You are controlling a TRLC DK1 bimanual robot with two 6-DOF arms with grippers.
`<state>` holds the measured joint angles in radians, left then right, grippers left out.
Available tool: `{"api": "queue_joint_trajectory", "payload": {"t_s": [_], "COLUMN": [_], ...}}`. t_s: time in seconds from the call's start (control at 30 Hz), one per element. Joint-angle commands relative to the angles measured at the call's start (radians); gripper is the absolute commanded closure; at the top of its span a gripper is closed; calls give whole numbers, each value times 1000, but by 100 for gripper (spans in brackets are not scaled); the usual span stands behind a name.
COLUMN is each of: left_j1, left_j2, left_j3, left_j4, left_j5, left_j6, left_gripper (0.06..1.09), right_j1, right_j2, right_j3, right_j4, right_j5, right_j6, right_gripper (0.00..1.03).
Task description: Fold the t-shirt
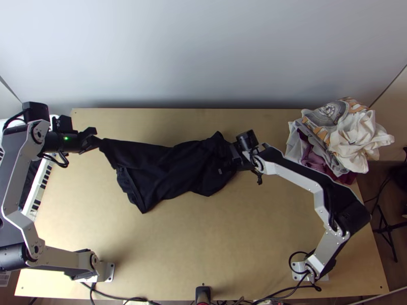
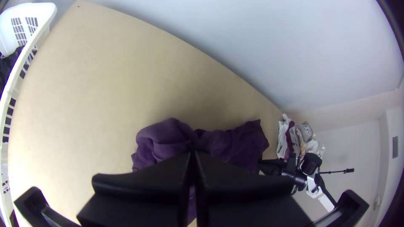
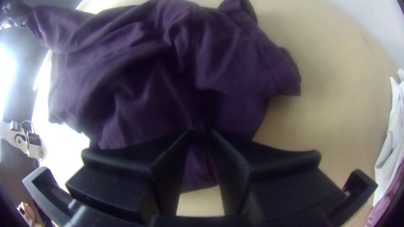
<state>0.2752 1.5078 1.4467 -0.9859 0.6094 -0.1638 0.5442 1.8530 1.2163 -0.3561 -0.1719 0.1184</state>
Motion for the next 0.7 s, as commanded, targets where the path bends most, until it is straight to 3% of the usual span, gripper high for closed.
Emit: {"api": "queue_joint_trajectory", "payload": {"t_s": [0.0, 0.23, 0.43, 0.67], "left_j1": [-4, 4, 7, 7], "left_j2": [-24, -43, -44, -44], "left_j3": [-45, -77, -115, -141], "left_j4": [16, 18, 29, 64], "left_j5": [-5, -16, -22, -25], "left_j6": [10, 49, 63, 63], "left_gripper": [105, 105, 105, 105], "right_j1": [-10, -72, -87, -109], "right_j2": [34, -138, -259, -209], "right_j3": [-1, 46, 239, 436], "right_j4": [-3, -37, -178, -241], "right_j5": [9, 25, 25, 25], "right_j6": [-29, -34, -42, -71], "right_gripper": [100, 100, 100, 100]}}
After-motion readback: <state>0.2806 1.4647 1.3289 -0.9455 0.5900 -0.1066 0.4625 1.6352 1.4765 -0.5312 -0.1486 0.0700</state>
